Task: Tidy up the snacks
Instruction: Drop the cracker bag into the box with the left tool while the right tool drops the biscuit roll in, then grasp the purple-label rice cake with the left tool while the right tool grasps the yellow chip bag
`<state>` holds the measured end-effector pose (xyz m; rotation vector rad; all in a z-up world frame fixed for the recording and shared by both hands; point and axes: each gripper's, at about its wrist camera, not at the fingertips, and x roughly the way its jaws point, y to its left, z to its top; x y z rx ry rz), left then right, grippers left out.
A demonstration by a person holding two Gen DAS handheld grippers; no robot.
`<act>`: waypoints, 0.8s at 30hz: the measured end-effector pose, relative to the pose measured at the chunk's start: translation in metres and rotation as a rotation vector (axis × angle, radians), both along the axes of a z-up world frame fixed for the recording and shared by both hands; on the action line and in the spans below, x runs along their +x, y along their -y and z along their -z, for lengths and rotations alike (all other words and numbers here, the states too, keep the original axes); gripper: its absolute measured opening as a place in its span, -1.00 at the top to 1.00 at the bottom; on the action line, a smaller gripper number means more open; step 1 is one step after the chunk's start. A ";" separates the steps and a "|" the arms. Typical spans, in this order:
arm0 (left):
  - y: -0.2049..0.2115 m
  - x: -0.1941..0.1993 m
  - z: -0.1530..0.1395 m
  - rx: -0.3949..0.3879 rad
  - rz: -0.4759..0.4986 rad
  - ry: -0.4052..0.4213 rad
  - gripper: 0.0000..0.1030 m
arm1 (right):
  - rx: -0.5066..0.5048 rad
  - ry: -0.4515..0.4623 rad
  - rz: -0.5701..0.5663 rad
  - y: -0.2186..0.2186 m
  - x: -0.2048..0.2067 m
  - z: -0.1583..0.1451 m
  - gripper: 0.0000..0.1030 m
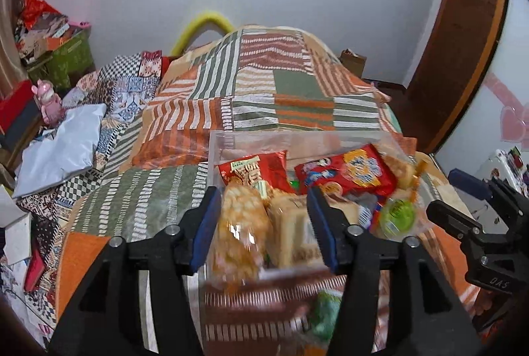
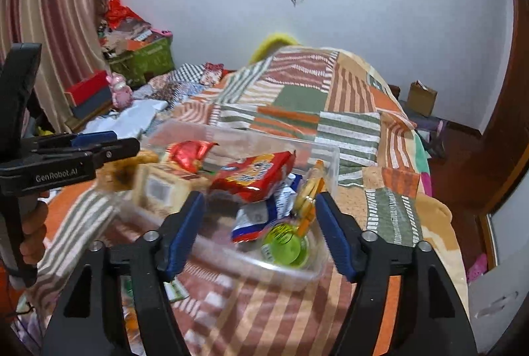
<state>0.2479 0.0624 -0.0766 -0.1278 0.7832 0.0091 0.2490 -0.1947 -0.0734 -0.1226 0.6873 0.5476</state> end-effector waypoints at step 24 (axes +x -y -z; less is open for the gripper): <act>0.024 -0.171 0.044 0.010 0.075 -0.087 -0.55 | 0.042 -0.122 -0.055 0.020 -0.118 0.049 -0.56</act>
